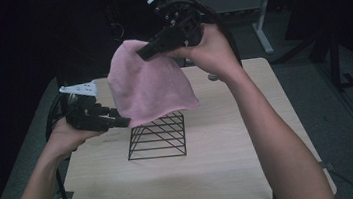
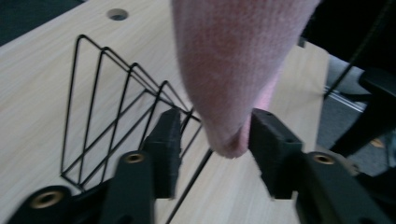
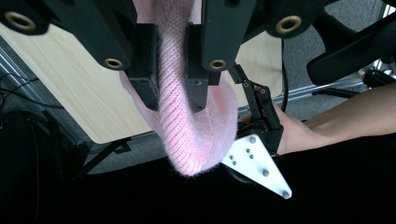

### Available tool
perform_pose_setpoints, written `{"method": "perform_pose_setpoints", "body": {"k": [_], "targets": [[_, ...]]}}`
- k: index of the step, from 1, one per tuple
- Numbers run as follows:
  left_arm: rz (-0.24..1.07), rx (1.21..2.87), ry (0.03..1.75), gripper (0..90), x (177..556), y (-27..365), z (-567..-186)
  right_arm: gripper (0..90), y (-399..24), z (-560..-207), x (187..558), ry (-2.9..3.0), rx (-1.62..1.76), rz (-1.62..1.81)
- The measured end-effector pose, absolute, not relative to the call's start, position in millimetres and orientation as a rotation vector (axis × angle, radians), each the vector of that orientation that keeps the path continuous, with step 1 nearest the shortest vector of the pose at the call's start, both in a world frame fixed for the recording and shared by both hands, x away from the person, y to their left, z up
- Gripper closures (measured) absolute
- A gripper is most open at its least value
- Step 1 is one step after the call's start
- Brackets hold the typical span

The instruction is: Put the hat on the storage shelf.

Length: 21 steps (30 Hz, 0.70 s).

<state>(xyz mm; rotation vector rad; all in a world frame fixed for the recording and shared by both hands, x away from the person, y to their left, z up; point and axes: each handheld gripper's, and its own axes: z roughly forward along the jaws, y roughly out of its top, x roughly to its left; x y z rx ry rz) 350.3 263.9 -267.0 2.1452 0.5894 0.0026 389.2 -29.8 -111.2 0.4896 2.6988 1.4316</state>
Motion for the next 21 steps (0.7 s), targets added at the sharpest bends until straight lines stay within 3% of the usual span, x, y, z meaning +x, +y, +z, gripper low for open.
{"method": "perform_pose_setpoints", "body": {"k": [3, 5, 21], "targets": [[0.010, 2.156, 0.571, 78.2, 350, 267, -267, 79.0, -27, -113, 392, 2.699, 0.481, 1.427], [0.013, 2.164, 0.577, 82.1, 351, 269, -268, 79.0, -24, -115, 393, 2.706, 0.486, 1.429], [0.049, 2.242, 0.645, 83.8, 360, 269, -281, 78.8, -27, -143, 408, 2.725, 0.566, 1.403]]}}
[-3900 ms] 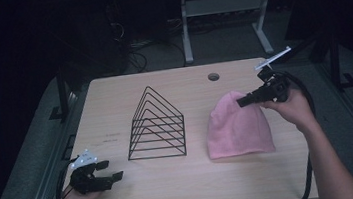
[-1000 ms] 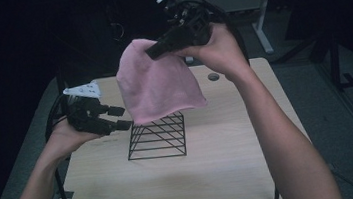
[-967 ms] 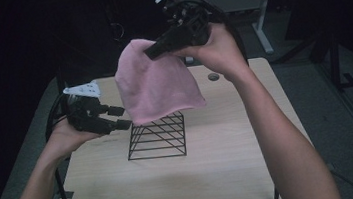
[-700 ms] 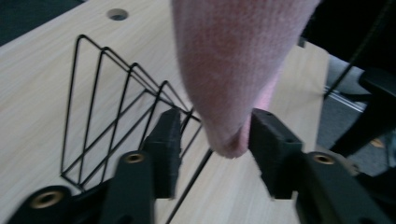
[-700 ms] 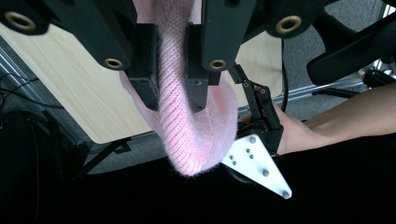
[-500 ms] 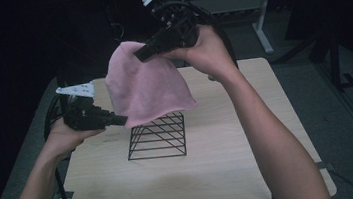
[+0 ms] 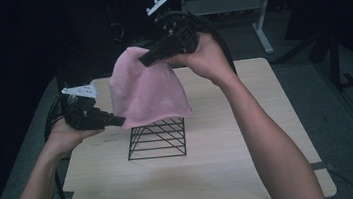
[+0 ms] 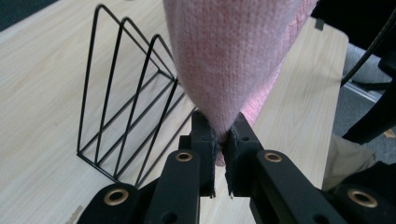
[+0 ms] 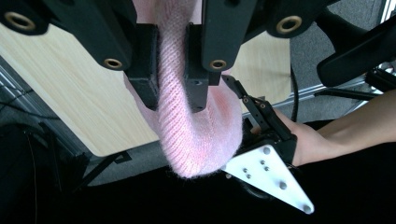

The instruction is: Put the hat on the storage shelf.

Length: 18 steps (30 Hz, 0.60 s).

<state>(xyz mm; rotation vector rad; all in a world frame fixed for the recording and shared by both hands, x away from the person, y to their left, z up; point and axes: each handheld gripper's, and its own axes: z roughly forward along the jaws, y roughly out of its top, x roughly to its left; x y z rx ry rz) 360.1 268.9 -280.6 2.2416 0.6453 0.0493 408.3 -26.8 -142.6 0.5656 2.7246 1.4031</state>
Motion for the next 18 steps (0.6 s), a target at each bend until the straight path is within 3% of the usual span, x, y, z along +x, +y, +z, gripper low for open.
{"method": "perform_pose_setpoints", "body": {"k": [18], "targets": [[0.066, 2.287, 0.676, 83.7, 368, 257, -295, 78.8, -45, -169, 415, 2.729, 0.609, 1.428]]}}
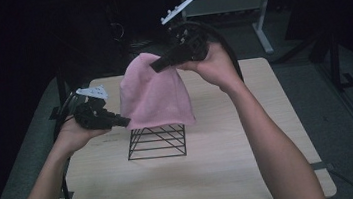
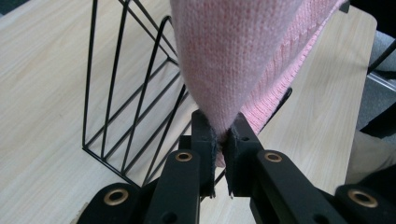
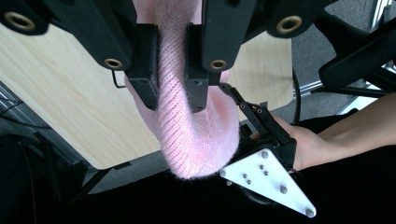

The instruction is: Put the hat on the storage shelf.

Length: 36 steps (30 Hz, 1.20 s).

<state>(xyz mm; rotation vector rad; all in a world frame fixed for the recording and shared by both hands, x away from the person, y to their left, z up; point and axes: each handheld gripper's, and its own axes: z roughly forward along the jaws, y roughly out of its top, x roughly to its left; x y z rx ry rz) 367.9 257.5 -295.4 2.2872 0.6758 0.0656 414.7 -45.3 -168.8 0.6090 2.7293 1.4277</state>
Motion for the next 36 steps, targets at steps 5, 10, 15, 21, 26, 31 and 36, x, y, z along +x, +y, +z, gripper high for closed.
{"method": "perform_pose_setpoints", "body": {"k": [5, 10, 15, 21, 26, 31, 36], "targets": [[0.058, 2.304, 0.693, 83.7, 366, 261, -301, 78.7, -42, -178, 414, 2.752, 0.617, 1.433], [0.056, 2.316, 0.699, 83.8, 364, 266, -307, 78.6, -38, -187, 413, 2.760, 0.579, 1.447], [0.052, 2.312, 0.722, 83.8, 361, 271, -316, 78.3, -33, -195, 409, 2.777, 0.573, 1.472], [0.053, 2.308, 0.735, 83.8, 358, 276, -326, 77.6, -30, -207, 406, 2.792, 0.550, 1.476], [0.060, 2.329, 0.758, 83.7, 358, 278, -337, 75.7, -27, -223, 406, 2.822, 0.500, 1.512], [0.049, 2.347, 0.772, 83.7, 357, 279, -346, 75.1, -25, -240, 406, 2.841, 0.495, 1.515], [0.045, 2.368, 0.785, 83.7, 356, 280, -356, 74.2, -24, -252, 407, 2.871, 0.489, 1.508]]}}
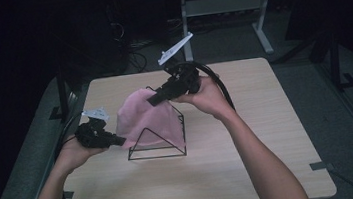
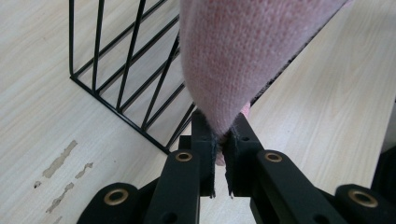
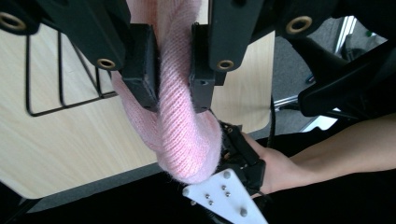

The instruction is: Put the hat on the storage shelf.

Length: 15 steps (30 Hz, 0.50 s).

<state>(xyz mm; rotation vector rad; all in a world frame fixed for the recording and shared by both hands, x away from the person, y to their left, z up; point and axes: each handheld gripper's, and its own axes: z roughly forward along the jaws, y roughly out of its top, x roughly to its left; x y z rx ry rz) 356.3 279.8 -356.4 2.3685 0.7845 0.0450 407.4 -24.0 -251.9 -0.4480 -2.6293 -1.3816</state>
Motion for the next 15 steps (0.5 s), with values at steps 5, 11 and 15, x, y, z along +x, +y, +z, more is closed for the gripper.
{"method": "perform_pose_setpoints", "body": {"k": [5, 11, 15], "targets": [[0.054, 2.397, 0.786, 83.7, 357, 278, -364, 73.8, -24, -259, 405, -2.622, -0.439, -1.361], [0.038, 2.422, 0.778, 83.6, 358, 274, -374, 73.2, -24, -271, 402, -2.614, -0.426, -1.328], [0.036, 2.431, 0.791, 83.6, 359, 273, -383, 73.3, -22, -281, 400, -2.620, -0.413, -1.299]]}}
